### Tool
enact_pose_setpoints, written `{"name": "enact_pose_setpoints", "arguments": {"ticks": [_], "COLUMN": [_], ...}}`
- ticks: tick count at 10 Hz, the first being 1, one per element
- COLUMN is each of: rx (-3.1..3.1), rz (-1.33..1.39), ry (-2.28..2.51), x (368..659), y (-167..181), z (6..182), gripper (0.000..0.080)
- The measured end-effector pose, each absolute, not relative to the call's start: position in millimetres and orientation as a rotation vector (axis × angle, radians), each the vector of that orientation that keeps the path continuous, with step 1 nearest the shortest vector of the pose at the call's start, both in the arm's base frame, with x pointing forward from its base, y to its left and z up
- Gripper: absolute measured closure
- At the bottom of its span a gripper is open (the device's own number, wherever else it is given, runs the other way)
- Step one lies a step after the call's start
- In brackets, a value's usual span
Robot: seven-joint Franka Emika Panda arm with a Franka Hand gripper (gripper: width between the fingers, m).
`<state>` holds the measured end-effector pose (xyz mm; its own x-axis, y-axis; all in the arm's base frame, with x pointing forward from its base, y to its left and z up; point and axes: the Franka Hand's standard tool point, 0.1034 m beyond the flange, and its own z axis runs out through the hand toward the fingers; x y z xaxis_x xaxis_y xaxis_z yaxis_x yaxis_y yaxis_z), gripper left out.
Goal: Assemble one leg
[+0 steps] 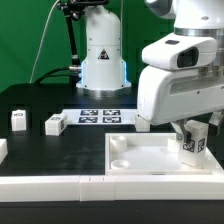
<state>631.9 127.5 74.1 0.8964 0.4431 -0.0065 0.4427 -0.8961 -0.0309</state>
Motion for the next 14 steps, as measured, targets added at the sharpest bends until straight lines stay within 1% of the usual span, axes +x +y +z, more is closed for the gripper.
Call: {"name": "enact_pose_setpoints", "arguments": {"ticks": [1, 5, 7, 9, 12, 14], "rx": [-3.033, -3.044, -3.103, -3.105, -2.965, -2.837], "rz": [0.020, 0.022, 0.031, 0.038, 0.057, 0.074], "ry": [-0.706, -0.658, -0.218, 0.107, 0.895, 1.231], "x": [632.2, 632.1, 631.9, 632.0, 632.4, 632.4], "y": [126.2, 125.8, 124.4, 122.5, 118.6, 116.6], "z": [74.0, 73.8, 72.9, 72.3, 71.3, 71.1], "gripper": [0.0508, 0.0508, 0.0508, 0.0508, 0.0508, 0.0507]}}
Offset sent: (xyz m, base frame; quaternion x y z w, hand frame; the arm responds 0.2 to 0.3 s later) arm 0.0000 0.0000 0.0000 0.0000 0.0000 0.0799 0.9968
